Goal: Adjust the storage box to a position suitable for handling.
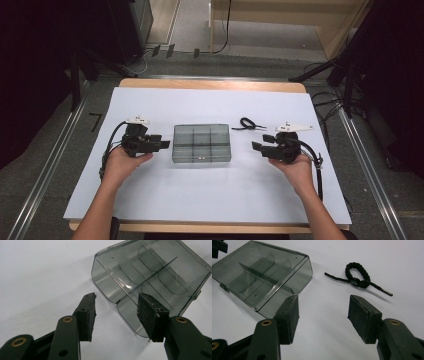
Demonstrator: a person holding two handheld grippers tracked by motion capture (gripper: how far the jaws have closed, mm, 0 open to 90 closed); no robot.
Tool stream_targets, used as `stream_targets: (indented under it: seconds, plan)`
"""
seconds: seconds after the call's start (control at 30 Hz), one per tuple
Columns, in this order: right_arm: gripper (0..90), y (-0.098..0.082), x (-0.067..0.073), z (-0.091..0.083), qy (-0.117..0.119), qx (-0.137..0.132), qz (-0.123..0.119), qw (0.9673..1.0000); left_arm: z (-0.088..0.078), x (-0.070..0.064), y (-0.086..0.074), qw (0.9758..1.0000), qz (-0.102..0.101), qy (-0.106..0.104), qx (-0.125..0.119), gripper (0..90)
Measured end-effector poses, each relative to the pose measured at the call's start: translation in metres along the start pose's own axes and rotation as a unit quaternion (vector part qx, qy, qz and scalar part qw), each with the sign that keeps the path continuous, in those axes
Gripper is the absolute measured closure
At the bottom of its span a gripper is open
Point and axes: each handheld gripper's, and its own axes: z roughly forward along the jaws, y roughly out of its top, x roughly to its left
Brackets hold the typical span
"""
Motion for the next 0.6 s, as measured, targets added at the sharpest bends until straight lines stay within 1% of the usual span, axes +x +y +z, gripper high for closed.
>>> stream_targets:
  seconds: [0.1,0.13,0.23,0.33,0.37,0.4,0.6]
  plan:
    - [45.1,-0.0005,0.0025,0.0001,-0.003,0.004,-0.012,0.9999,0.0017,0.0,0.0,1.0,0.002,-0.001,0.004,47.9]
    - [45.7,-0.0007,0.0034,0.0,-0.004,0.001,-0.018,0.9998,0.002,0.0001,0.0001,1.0,0.0,-0.003,0.005,47.3]
    - [47.3,-0.0002,0.0056,-0.0008,-0.008,-0.005,-0.024,0.9997,0.0022,0.0001,0.0002,1.0,0.001,-0.006,0.004,45.0]
    - [47.4,0.0004,0.0061,-0.0013,-0.007,-0.002,-0.02,0.9998,0.0013,-0.0002,0.0006,1.0,-0.001,-0.009,0.001,42.7]
    - [48.8,0.0013,0.0056,-0.0013,0.003,-0.002,-0.007,1.0,0.0001,-0.0007,0.0014,0.9999,-0.002,-0.012,-0.003,41.9]
    - [49.1,0.0016,0.0058,-0.0017,0.004,-0.002,-0.004,1.0,-0.0003,-0.0011,0.0017,0.9999,-0.003,-0.013,-0.005,41.5]
    - [49.4,0.0022,0.0094,-0.0019,0.001,0.0,-0.007,1.0,-0.0011,-0.0039,0.0023,0.9999,-0.002,-0.016,-0.003,39.8]
